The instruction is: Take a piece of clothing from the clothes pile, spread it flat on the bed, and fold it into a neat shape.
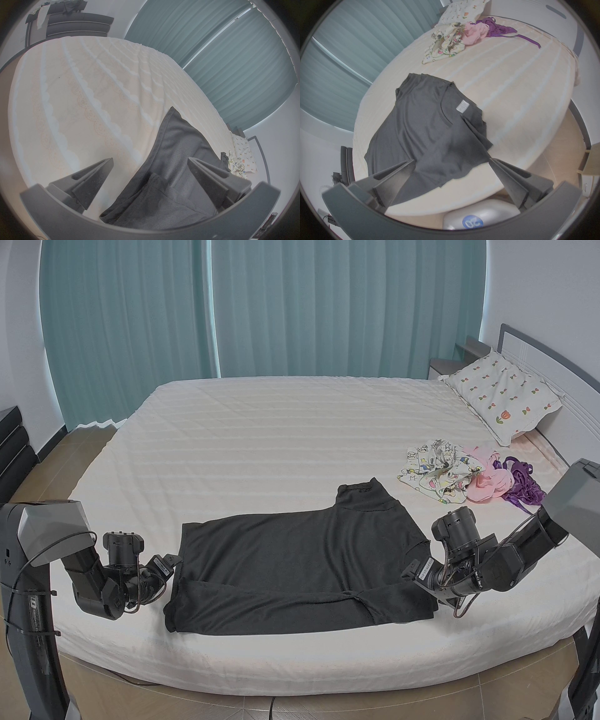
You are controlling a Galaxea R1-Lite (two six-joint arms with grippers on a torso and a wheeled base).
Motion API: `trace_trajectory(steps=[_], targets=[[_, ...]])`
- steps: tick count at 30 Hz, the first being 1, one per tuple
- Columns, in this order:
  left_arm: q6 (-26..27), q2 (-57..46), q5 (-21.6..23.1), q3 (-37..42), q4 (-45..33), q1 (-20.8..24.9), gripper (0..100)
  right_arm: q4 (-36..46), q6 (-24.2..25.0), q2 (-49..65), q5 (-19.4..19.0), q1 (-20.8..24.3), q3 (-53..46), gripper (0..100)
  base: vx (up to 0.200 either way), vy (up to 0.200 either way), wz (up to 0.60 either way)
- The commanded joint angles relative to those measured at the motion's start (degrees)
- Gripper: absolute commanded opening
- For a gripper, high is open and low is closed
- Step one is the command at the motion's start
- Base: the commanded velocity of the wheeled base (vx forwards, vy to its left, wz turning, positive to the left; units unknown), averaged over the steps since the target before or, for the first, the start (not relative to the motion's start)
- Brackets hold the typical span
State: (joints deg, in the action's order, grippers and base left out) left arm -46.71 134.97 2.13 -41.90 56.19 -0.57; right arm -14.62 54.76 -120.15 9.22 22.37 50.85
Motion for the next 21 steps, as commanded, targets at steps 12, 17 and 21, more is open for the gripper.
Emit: trace_trajectory(steps=[12,17,21], targets=[[0.0,0.0,0.1,0.2,0.2,0.0,100,-18.6,-19.3,-13.7,-9.5,-8.8,1.5,100,0.000,0.000,0.00],[0.0,-0.2,0.2,0.2,0.3,0.0,100,-21.7,-24.2,-15.1,-14.9,-10.6,2.1,100,0.000,0.000,0.00],[0.0,-0.2,0.2,0.2,0.3,0.0,100,-22.2,-27.6,-15.9,-18.1,-11.5,2.7,100,0.000,0.000,0.00]])
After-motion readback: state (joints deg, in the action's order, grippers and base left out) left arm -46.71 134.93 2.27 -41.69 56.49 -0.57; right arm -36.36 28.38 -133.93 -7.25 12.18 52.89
